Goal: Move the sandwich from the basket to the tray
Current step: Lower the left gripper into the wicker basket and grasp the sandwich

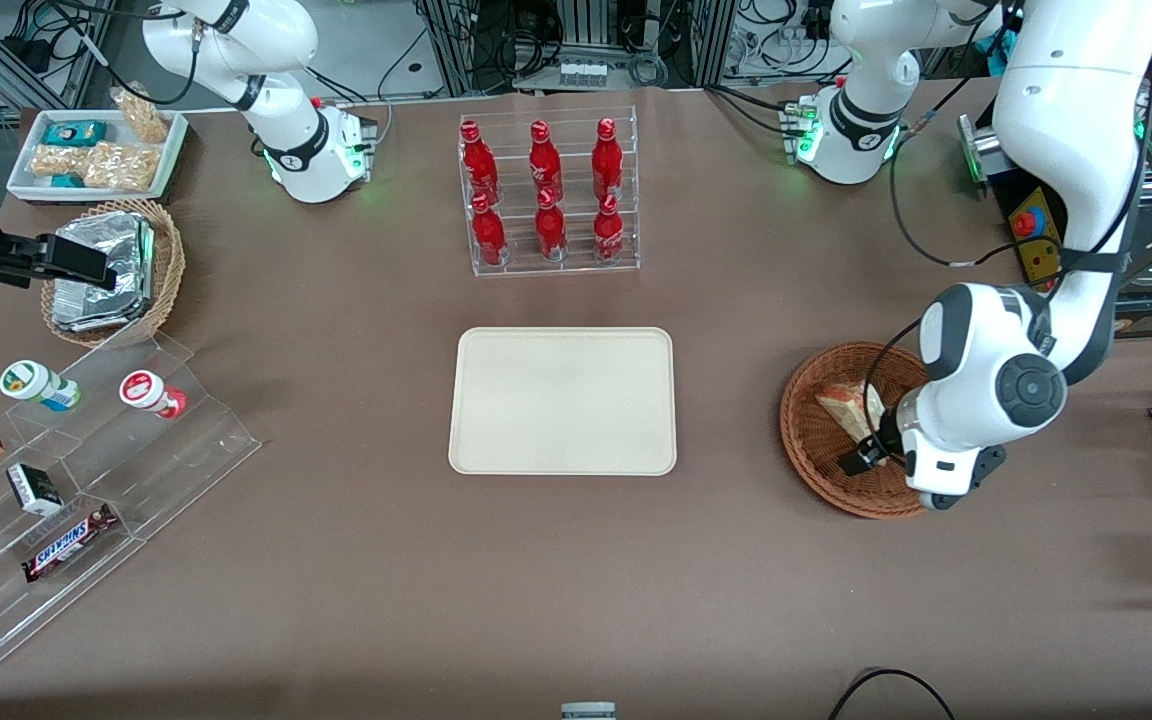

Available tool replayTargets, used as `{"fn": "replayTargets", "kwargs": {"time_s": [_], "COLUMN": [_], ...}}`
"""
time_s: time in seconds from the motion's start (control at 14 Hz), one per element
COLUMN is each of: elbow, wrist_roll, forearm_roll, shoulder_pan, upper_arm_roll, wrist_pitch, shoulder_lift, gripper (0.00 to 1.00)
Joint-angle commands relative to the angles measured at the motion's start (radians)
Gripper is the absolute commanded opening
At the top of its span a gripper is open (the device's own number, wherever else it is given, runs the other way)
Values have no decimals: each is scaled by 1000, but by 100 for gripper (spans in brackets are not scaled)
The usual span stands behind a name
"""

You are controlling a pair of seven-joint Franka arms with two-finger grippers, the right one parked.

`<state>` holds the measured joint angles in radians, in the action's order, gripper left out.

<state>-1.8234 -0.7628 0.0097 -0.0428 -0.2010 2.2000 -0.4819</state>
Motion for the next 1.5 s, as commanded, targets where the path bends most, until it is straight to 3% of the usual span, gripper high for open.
{"fn": "replayTargets", "kwargs": {"time_s": [0.0,0.36,0.93,1.0,1.07,1.21,1.36,1.43], "elbow": [9,4,-1,-1,-2,-2,1,1], "wrist_roll": [-10,-21,-46,-47,-47,-61,-53,-43], "forearm_roll": [7,53,53,53,52,52,50,52], "shoulder_pan": [0,-2,-2,-2,-2,-6,-5,-3], "upper_arm_roll": [9,11,12,12,12,12,11,11], "wrist_pitch": [-38,-118,-63,-62,-62,-65,-75,-91], "shoulder_lift": [16,17,-67,-69,-69,-61,-40,-14], "gripper": [100,100,99,90,66,32,15,14]}}
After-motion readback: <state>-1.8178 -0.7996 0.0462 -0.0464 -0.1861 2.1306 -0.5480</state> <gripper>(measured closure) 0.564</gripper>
